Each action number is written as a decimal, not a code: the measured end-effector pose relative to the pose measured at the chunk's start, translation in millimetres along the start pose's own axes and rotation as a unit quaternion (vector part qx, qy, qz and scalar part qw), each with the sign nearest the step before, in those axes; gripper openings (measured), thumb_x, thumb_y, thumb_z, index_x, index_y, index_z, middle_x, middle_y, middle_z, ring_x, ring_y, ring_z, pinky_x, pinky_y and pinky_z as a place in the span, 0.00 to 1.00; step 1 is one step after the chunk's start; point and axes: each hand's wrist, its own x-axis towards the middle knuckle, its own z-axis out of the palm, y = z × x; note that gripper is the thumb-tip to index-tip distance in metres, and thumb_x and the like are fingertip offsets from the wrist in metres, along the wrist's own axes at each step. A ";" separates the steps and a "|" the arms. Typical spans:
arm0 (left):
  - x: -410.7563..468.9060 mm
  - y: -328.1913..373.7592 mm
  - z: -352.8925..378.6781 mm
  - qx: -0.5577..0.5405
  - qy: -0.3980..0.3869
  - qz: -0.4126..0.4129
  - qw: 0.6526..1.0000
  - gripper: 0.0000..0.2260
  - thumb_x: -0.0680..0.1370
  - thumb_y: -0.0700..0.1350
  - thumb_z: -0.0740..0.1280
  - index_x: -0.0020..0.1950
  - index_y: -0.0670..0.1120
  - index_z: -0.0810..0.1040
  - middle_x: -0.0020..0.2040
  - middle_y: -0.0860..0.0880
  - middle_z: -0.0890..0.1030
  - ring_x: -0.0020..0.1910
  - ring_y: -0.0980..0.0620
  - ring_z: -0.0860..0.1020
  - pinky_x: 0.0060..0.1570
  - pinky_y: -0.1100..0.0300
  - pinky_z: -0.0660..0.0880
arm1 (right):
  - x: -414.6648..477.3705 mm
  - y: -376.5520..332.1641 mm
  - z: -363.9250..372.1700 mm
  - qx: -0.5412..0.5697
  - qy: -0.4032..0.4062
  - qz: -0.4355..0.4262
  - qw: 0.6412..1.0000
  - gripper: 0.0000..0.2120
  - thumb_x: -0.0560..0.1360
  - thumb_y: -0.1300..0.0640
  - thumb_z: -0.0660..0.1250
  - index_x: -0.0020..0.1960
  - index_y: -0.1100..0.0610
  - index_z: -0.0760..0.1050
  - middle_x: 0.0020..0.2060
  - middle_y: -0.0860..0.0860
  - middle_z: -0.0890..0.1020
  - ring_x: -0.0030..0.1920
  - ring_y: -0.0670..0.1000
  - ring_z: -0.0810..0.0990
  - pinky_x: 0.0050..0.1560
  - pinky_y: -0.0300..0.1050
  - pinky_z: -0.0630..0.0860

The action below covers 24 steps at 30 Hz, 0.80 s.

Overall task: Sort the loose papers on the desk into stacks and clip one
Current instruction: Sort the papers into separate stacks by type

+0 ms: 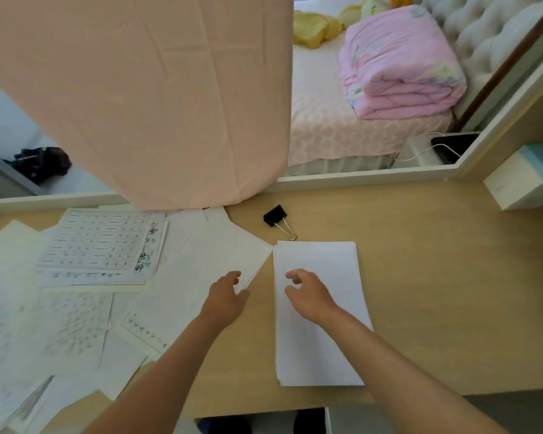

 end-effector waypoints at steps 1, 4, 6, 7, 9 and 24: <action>2.7 -11.1 -11.5 0.016 0.005 -0.006 1.000 0.24 0.79 0.50 0.66 0.74 0.48 0.66 0.68 0.48 0.74 0.67 0.46 0.71 0.65 0.51 0.70 | 2.2 -12.4 12.8 0.014 -0.024 -0.003 1.000 0.19 0.80 0.55 0.60 0.70 0.51 0.70 0.67 0.50 0.72 0.64 0.49 0.73 0.58 0.40 0.70; 10.5 -48.0 -48.6 0.075 0.026 -0.035 0.996 0.24 0.80 0.50 0.64 0.75 0.48 0.64 0.69 0.47 0.72 0.69 0.45 0.68 0.66 0.49 0.69 | 14.2 -43.8 52.5 0.015 -0.060 0.008 0.998 0.20 0.79 0.59 0.57 0.70 0.52 0.70 0.67 0.49 0.73 0.66 0.50 0.72 0.59 0.39 0.70; 15.4 -75.9 -74.9 0.118 0.048 -0.054 0.990 0.25 0.80 0.51 0.63 0.76 0.48 0.63 0.71 0.46 0.70 0.70 0.44 0.66 0.66 0.48 0.68 | 23.6 -58.8 79.5 0.001 -0.047 0.020 0.999 0.21 0.79 0.58 0.59 0.72 0.52 0.69 0.68 0.50 0.72 0.66 0.51 0.72 0.56 0.38 0.69; 17.2 -91.6 -87.9 0.135 0.057 -0.069 0.987 0.26 0.79 0.51 0.64 0.76 0.47 0.62 0.72 0.46 0.69 0.71 0.43 0.66 0.66 0.47 0.68 | 28.0 -64.6 92.8 -0.021 -0.028 0.021 0.999 0.22 0.78 0.56 0.61 0.72 0.51 0.67 0.70 0.51 0.70 0.66 0.52 0.72 0.57 0.39 0.70; 20.7 -123.1 -111.8 0.155 0.063 -0.093 0.982 0.29 0.78 0.53 0.65 0.76 0.46 0.61 0.73 0.45 0.66 0.71 0.43 0.65 0.66 0.46 0.68 | 36.5 -73.0 118.3 -0.113 -0.005 0.006 0.994 0.27 0.76 0.53 0.62 0.74 0.47 0.64 0.75 0.52 0.61 0.72 0.54 0.65 0.65 0.46 0.69; 54.6 -183.5 -146.4 -0.013 -0.050 -0.114 0.992 0.24 0.74 0.57 0.68 0.63 0.45 0.71 0.56 0.48 0.77 0.55 0.47 0.75 0.53 0.55 0.73 | 34.3 -94.8 195.4 -0.263 -0.039 -0.027 0.964 0.24 0.75 0.50 0.62 0.70 0.38 0.69 0.80 0.45 0.50 0.79 0.52 0.46 0.77 0.56 0.51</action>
